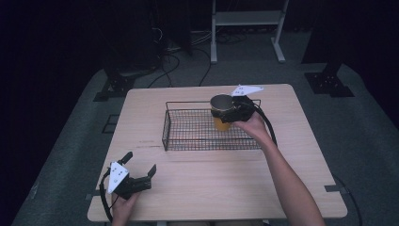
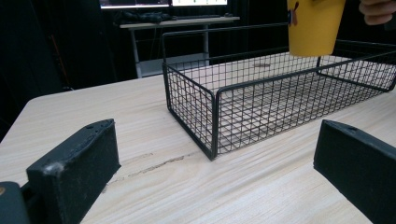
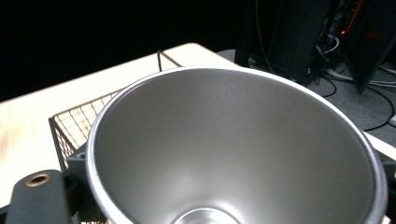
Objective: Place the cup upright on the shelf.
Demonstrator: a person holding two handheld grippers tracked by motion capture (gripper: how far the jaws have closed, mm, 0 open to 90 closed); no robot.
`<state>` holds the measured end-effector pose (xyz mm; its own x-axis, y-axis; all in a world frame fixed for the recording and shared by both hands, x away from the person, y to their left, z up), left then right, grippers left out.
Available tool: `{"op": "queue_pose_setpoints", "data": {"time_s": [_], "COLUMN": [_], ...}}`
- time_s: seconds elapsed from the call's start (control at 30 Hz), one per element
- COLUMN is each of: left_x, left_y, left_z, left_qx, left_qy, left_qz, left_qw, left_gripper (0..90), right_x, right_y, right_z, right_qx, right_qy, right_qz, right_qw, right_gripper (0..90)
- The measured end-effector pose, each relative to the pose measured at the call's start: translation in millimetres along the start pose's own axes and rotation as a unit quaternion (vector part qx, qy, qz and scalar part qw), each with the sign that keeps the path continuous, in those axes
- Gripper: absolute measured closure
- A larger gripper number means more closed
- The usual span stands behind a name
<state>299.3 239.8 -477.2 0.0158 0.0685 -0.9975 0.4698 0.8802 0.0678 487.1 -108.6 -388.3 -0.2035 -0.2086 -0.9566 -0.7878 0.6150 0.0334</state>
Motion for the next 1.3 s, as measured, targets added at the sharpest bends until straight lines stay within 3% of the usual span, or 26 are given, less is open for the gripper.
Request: {"op": "queue_pose_setpoints", "data": {"time_s": [0.13, 0.3, 0.87, 1.1, 1.3], "left_x": [0.0, 0.0, 0.0, 0.0, 0.0], "left_y": [-0.4, 0.0, 0.0, 0.1, 0.2], "left_z": [-0.1, 0.1, 0.4, 0.5, 0.6], "left_qx": [-0.001, 0.0, 0.0, 0.0, 0.001], "left_qy": [0.0, 0.0, 0.0, 0.0, 0.0], "left_qz": [0.002, 0.0, 0.001, 0.0, 0.0], "left_qw": [1.0, 1.0, 1.0, 1.0, 1.0], "left_gripper": [0.0, 0.0, 0.0, 0.0, 0.0], "right_x": [7.3, 14.3, 34.1, 39.6, 41.3], "right_y": [-5.3, -8.5, -17.8, -17.1, -13.3], "right_z": [6.6, 13.2, 28.4, 35.3, 41.8], "right_qx": [-0.007, -0.009, -0.012, -0.013, -0.024], "right_qy": [0.003, 0.011, 0.046, 0.056, 0.089], "right_qz": [0.01, 0.001, 0.003, -0.01, -0.025], "right_qw": [0.9999, 0.9999, 0.9988, 0.9983, 0.9954], "right_gripper": [11.9, 11.9, 11.9, 11.8, 11.2]}}
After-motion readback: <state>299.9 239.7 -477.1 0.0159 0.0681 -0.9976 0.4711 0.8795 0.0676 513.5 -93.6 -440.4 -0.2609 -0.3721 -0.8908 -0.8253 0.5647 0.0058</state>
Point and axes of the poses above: each handheld gripper's, and its own axes: z roughly forward along the jaws, x roughly out of its underside, y roughly to its left, the point moved 4 cm from there along z, roughly forward along the jaws, and after that the axes turned 7 degrees about -y, right-handed, at the moved point
